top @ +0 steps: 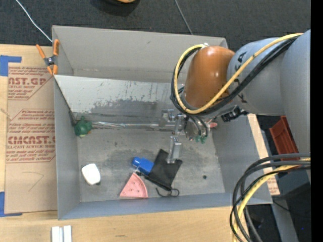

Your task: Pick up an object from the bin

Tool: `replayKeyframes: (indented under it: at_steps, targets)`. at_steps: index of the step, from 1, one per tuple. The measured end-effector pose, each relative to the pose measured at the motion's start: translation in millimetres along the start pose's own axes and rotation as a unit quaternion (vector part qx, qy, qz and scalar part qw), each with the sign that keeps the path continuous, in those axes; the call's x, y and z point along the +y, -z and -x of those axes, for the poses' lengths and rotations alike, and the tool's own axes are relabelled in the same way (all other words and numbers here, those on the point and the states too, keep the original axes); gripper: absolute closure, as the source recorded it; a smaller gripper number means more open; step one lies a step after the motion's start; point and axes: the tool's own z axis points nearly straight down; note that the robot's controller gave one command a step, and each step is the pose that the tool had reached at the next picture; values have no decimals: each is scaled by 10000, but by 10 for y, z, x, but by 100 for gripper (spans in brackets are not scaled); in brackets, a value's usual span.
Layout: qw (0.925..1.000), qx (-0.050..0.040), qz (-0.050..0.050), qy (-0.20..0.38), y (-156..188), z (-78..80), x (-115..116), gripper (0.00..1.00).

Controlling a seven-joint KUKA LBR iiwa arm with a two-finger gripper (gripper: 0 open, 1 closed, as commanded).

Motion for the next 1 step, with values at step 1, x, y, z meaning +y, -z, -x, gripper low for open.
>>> replayKeyframes:
  at_steps: [1]
  targets:
    - [10000,-36,1,-1,47,17,0,0]
